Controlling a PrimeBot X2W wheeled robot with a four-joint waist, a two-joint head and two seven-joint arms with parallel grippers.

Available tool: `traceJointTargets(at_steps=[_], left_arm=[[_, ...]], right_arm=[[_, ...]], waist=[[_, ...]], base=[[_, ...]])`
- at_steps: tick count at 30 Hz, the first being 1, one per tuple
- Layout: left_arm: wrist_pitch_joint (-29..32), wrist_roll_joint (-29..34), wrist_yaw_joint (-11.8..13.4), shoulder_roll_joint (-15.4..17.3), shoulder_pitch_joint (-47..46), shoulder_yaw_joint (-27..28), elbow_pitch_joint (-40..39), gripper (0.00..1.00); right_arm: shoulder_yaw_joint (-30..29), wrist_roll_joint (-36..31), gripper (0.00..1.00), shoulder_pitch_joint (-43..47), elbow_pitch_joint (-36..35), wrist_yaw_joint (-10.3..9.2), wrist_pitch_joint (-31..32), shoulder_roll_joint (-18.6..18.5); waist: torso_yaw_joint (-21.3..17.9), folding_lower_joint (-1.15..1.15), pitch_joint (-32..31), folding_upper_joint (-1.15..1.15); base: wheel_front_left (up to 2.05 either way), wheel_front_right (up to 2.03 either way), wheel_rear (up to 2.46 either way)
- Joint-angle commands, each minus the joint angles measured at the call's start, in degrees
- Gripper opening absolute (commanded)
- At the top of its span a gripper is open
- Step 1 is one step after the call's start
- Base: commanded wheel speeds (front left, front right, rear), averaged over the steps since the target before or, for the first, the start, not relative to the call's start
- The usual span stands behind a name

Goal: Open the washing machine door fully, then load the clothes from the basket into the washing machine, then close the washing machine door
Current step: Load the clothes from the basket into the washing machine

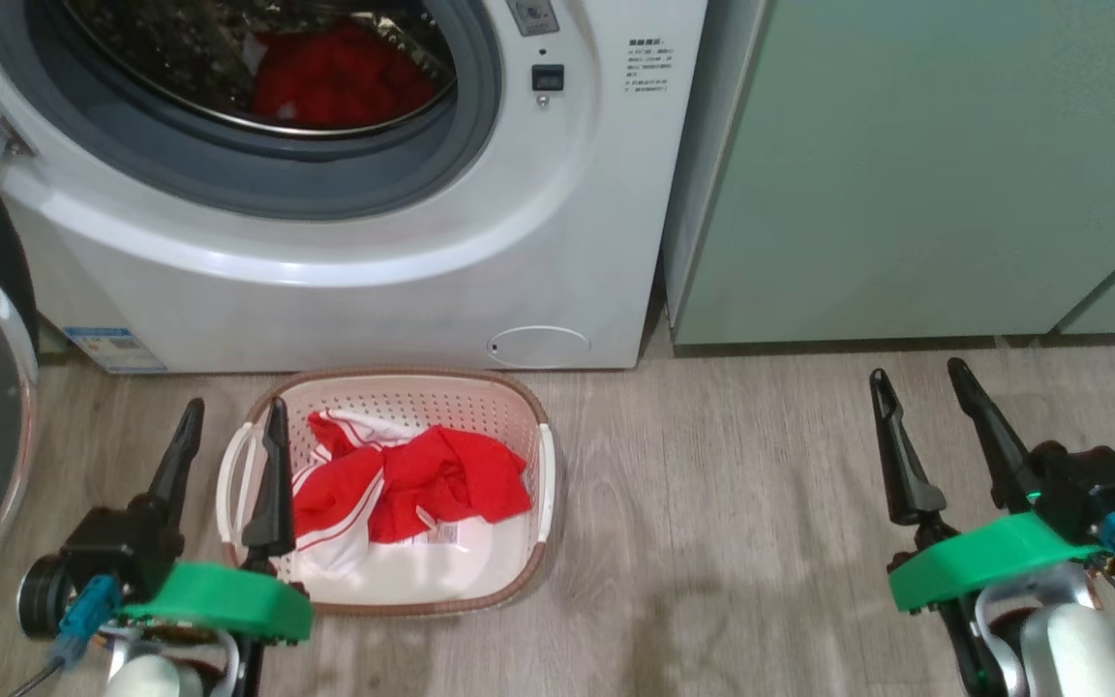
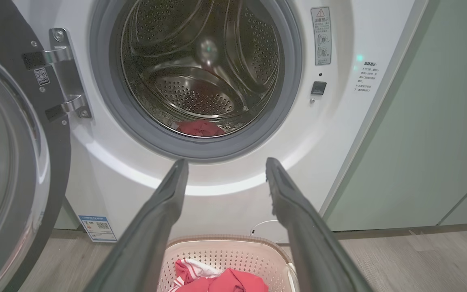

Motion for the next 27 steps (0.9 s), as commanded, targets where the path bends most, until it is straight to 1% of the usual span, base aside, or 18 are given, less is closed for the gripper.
traceJointTargets(at_steps=[1,6,9,11,15,22,25,26,27], left_arm=[[-0.27,0.62,0.0,0.27,-2.92,2.26,-1.92,1.0],[0.25,1.27,-0.02,0.65,-6.53,1.53,-1.0,1.0],[1.5,0.66,-0.64,0.69,-10.52,1.11,1.04,1.0],[3.18,0.65,-1.1,1.15,-13.76,0.66,3.76,1.0],[5.67,-0.47,-2.59,1.5,-20.97,0.14,11.1,1.0],[8.45,-2.93,-5.85,1.87,-32.37,-0.92,27.65,1.0],[9.24,-4.09,-6.97,1.89,-36.23,-1.62,34.16,1.0],[9.24,-4.09,-6.97,1.89,-36.23,-1.62,34.16,1.0],[9.73,-4.59,-7.27,1.94,-37.41,-1.78,36.4,1.0]], right_arm=[[1.28,-0.16,1.0,-1.49,-2.38,0.0,-0.17,0.01],[1.57,-0.18,1.0,-2.83,-3.71,0.0,-0.16,0.01],[1.78,-0.18,1.0,-4.01,-4.68,0.0,-0.3,0.01],[1.87,-0.26,1.0,-5.0,-5.32,0.0,-0.38,0.01],[2.54,-0.42,1.0,-7.67,-6.43,0.0,-0.86,0.01],[4.25,-0.39,1.0,-11.95,-7.19,0.0,-2.26,0.01],[4.74,-0.16,1.0,-13.26,-7.46,0.0,-3.01,0.01],[4.74,-0.16,1.0,-13.26,-7.46,0.0,-3.01,0.01],[4.95,-0.08,1.0,-13.67,-7.52,0.0,-3.22,0.01]], waist=[[0.05,0.0,0.6,0.0],[-0.15,0.0,4.46,0.0],[-0.53,0.0,8.06,0.0],[-0.89,0.0,11.01,0.0],[-2.12,0.0,17.57,0.0],[-4.83,0.0,27.89,0.0],[-5.7,0.0,31.68,0.0],[-5.7,0.0,31.68,0.0],[-6.0,0.0,32.94,0.0]], base=[[0.0,0.0,0.0],[0.0,0.0,0.0],[0.0,0.0,0.0],[0.0,0.0,0.0],[0.0,0.0,0.0],[0.0,0.0,0.0],[0.0,0.0,0.0],[0.0,0.0,0.0],[0.0,0.0,0.0]])
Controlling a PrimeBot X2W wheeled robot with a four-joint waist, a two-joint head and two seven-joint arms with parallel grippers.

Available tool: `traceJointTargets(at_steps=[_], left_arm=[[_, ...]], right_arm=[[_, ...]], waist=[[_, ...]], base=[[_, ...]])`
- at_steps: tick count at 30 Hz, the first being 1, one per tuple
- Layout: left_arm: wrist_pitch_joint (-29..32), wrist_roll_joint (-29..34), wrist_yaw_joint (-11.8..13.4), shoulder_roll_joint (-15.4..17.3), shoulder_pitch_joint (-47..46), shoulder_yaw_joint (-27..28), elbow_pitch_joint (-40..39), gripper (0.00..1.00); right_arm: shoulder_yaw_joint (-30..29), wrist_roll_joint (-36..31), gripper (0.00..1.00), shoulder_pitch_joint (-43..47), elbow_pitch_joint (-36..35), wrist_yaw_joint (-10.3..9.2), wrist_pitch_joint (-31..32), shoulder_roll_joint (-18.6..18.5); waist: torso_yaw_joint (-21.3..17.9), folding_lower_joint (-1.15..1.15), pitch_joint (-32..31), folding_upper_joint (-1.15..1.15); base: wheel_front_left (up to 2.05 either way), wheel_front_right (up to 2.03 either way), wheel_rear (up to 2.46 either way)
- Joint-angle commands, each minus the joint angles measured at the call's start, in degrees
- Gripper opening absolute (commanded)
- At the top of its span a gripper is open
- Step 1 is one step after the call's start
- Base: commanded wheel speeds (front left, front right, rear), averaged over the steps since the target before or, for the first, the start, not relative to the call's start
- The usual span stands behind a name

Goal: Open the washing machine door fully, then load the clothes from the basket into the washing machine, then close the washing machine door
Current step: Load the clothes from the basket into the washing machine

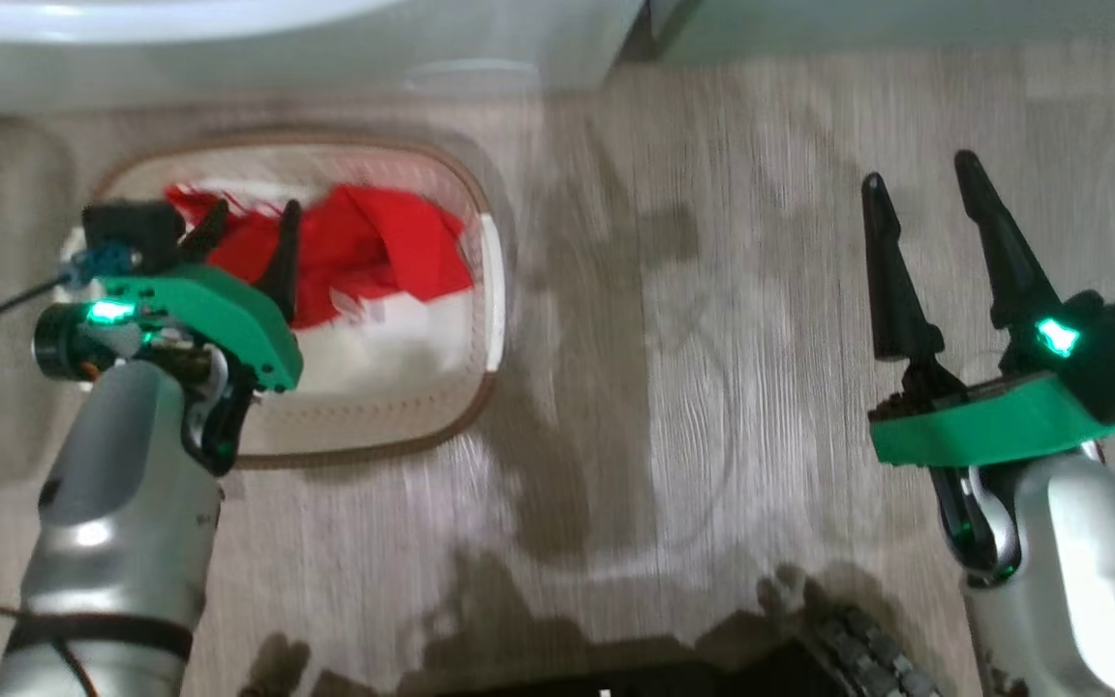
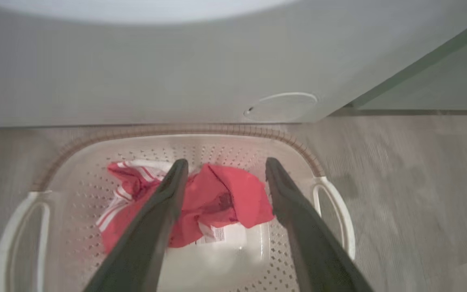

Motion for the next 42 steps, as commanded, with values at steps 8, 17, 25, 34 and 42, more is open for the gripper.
traceJointTargets(at_steps=[8,17,25,34,42], left_arm=[[1.08,-3.51,-1.3,3.85,-8.22,0.62,12.77,1.0],[0.17,-7.05,-1.49,7.23,-15.7,-1.24,20.3,1.0],[-1.23,-11.5,-1.51,9.95,-19.54,-3.5,22.78,1.0],[-2.65,-14.68,-1.51,12.22,-22.89,-4.6,27.32,1.0],[-1.45,-15.84,-1.51,13.19,-24.67,-6.14,30.54,0.0]], right_arm=[[3.46,0.67,1.0,-3.06,-2.34,0.0,-2.01,0.03],[5.62,2.26,1.0,-3.92,-3.01,0.0,-3.26,0.03],[7.19,2.85,1.0,-4.13,-3.52,0.0,-3.68,0.03],[8.55,2.84,1.0,-3.53,-4.99,0.0,-3.77,0.03],[8.85,2.42,1.0,-1.43,-6.35,0.0,-3.78,0.03]], waist=[[-4.7,-0.03,13.16,0.0],[-7.62,-0.03,21.45,0.0],[-9.44,-0.03,25.51,0.0],[-11.11,-0.03,27.68,0.0],[-11.66,-0.03,27.53,0.0]], base=[[0.0,0.0,0.0],[0.0,0.0,0.0],[0.0,0.0,0.0],[0.0,0.0,0.0],[0.0,0.0,0.0]])
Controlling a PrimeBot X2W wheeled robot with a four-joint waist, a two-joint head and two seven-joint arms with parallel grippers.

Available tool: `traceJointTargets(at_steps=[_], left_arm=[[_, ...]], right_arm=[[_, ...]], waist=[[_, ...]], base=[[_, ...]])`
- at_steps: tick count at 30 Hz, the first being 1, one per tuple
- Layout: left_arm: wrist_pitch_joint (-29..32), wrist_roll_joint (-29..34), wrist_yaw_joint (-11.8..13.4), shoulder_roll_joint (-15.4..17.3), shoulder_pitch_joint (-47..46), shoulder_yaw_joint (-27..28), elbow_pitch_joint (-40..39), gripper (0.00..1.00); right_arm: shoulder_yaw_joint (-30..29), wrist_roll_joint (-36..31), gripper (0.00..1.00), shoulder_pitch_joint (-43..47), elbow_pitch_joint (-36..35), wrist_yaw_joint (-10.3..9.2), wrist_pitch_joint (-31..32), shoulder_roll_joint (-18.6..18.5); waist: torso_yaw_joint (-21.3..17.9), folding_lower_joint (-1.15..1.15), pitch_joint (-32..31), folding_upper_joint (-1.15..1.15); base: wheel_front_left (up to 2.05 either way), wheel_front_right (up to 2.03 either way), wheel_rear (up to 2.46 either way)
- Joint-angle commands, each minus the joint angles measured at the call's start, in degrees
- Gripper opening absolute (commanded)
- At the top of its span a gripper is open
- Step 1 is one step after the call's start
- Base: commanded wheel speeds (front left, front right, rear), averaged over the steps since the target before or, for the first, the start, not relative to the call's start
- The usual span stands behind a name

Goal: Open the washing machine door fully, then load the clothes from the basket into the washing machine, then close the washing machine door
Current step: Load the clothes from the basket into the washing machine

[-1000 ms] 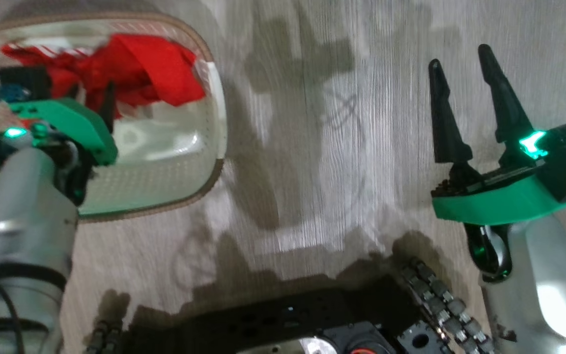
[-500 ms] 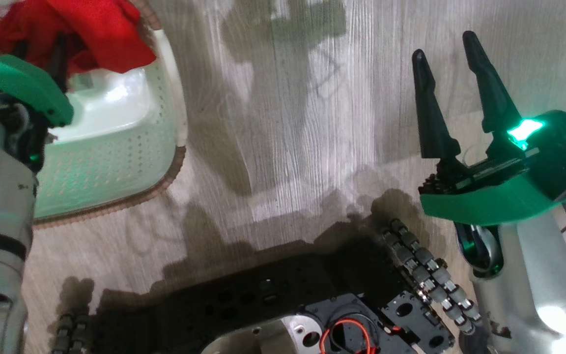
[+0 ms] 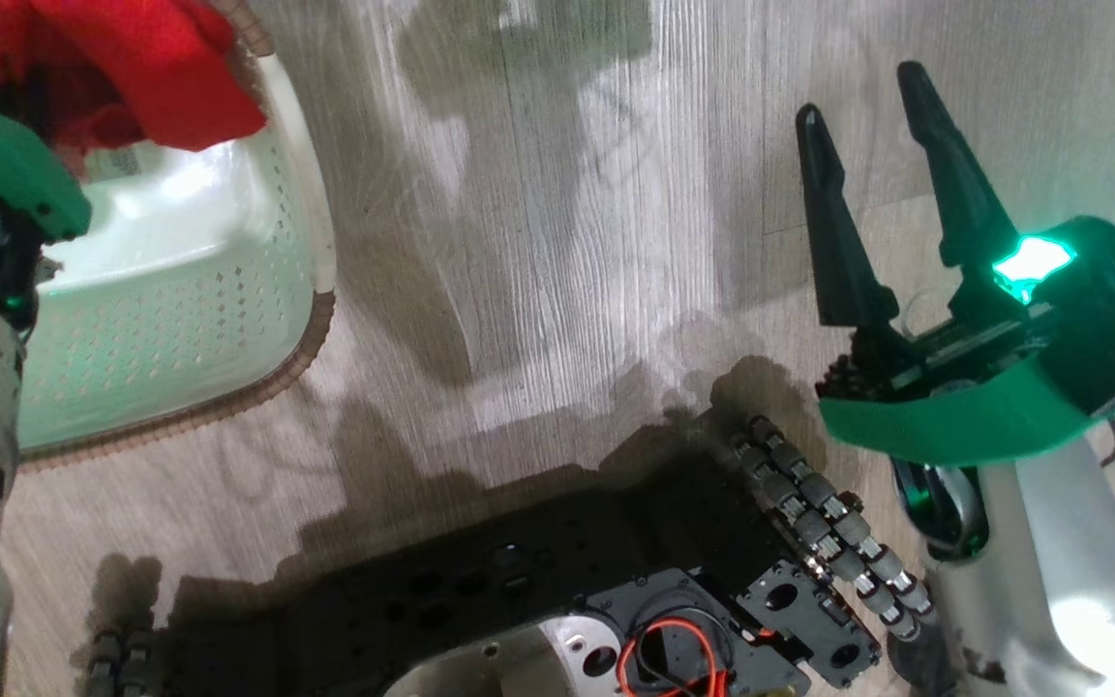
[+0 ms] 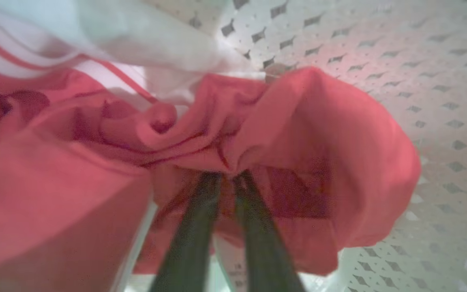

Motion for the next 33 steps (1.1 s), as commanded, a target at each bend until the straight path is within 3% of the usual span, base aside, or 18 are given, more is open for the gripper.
traceJointTargets(at_steps=[1,6,11,19,33], left_arm=[[0.1,-0.38,-0.04,3.02,1.01,0.57,0.19,0.0],[-0.3,-0.07,0.04,4.25,0.08,-0.34,1.35,0.0],[-3.68,1.98,1.81,4.9,0.5,-2.25,2.0,0.0],[-8.28,2.79,2.51,2.54,5.65,-2.6,-1.05,0.0],[-8.46,8.31,7.32,-1.11,24.59,5.34,-31.91,0.0]], right_arm=[[1.21,0.0,1.0,4.5,-1.69,0.0,-0.51,0.05],[1.49,0.79,1.0,4.55,-1.89,0.0,-0.52,0.05],[1.5,1.6,1.0,3.15,-1.64,0.0,-0.52,0.05],[-0.11,0.41,1.0,2.52,0.12,0.0,-0.52,0.05],[-3.25,-3.34,1.0,4.21,2.8,0.0,0.39,0.05]], waist=[[-0.17,0.0,-0.08,0.0],[-0.4,0.0,-0.11,0.0],[-0.12,0.0,-1.15,0.0],[3.72,0.0,-7.05,0.0],[10.42,0.0,-20.53,0.0]], base=[[0.0,0.0,0.0],[0.0,0.0,0.0],[0.0,0.0,0.0],[0.0,0.0,0.0],[0.0,0.0,0.0]])
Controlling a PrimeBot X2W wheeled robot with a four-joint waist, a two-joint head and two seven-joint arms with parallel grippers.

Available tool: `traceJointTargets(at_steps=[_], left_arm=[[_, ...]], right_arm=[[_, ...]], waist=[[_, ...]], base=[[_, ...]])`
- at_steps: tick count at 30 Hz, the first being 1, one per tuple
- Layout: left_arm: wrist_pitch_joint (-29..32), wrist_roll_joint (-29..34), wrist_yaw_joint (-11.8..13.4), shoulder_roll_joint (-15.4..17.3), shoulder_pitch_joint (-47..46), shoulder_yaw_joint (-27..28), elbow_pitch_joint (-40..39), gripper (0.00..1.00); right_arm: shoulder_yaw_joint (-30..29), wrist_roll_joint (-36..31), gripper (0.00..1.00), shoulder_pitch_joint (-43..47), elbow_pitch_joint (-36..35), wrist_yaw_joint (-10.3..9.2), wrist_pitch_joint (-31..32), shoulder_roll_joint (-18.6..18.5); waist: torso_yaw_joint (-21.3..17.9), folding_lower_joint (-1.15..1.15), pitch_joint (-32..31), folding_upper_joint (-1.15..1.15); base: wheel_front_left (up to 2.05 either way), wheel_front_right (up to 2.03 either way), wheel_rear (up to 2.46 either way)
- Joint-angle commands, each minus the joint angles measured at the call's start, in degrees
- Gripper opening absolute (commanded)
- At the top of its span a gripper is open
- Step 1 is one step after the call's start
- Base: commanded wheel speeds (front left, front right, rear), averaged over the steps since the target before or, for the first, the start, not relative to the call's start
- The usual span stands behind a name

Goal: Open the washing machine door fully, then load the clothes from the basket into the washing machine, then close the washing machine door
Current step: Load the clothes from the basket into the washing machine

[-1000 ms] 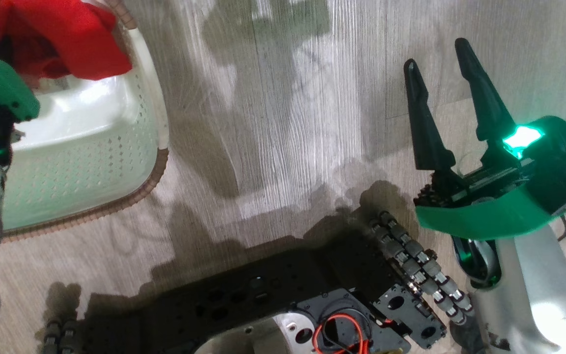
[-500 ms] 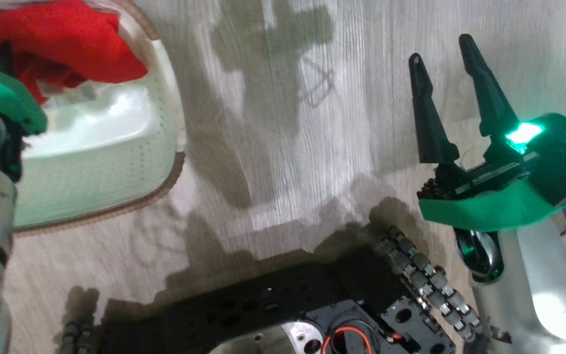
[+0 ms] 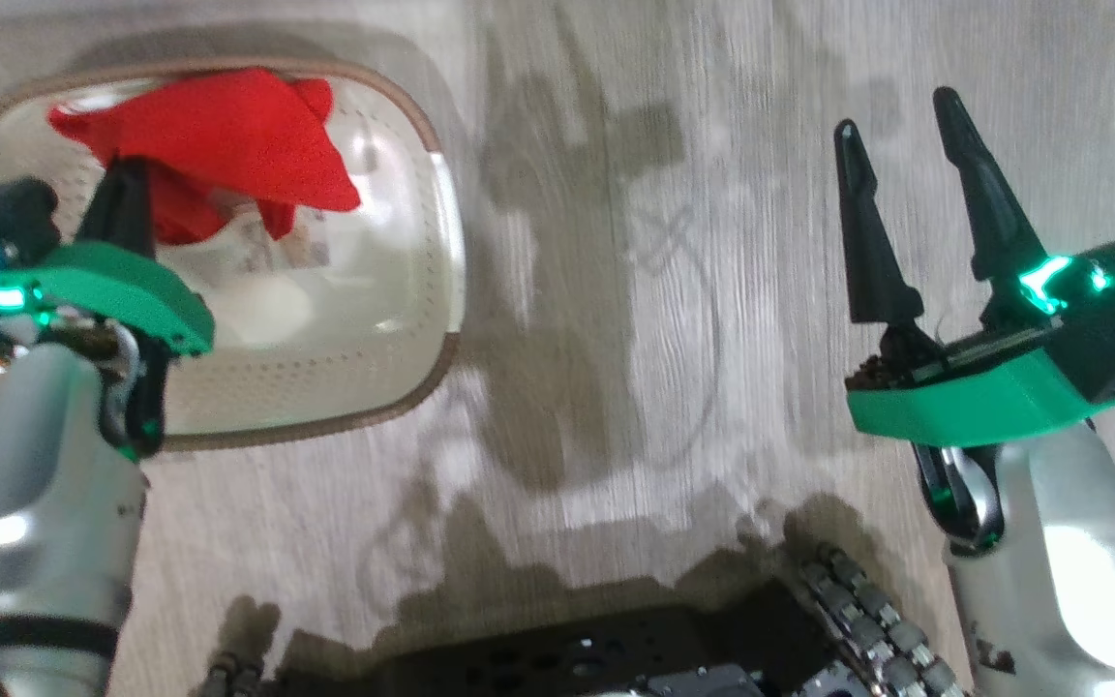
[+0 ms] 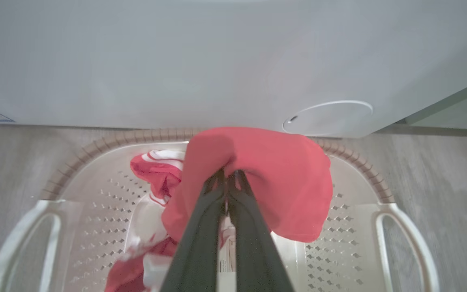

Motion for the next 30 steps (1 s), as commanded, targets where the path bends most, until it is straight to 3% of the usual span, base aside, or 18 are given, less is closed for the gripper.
traceJointTargets(at_steps=[1,11,30], left_arm=[[-0.7,0.93,0.42,1.53,2.65,2.6,-3.91,0.0],[-0.71,5.18,1.69,-0.13,12.44,6.17,-21.8,0.0],[-0.71,9.82,3.54,-2.67,22.97,8.32,-40.69,0.0]], right_arm=[[0.51,-0.44,1.0,3.18,-1.42,0.0,0.58,0.06],[-2.39,-1.24,1.0,4.99,-1.84,0.0,2.99,0.06],[-3.9,-0.8,1.0,9.6,1.53,0.0,5.45,0.06]], waist=[[2.64,0.0,-4.2,0.0],[5.39,0.0,-13.55,0.0],[7.06,0.0,-30.25,0.0]], base=[[0.0,0.0,0.0],[0.0,0.0,0.0],[0.0,0.0,0.0]])
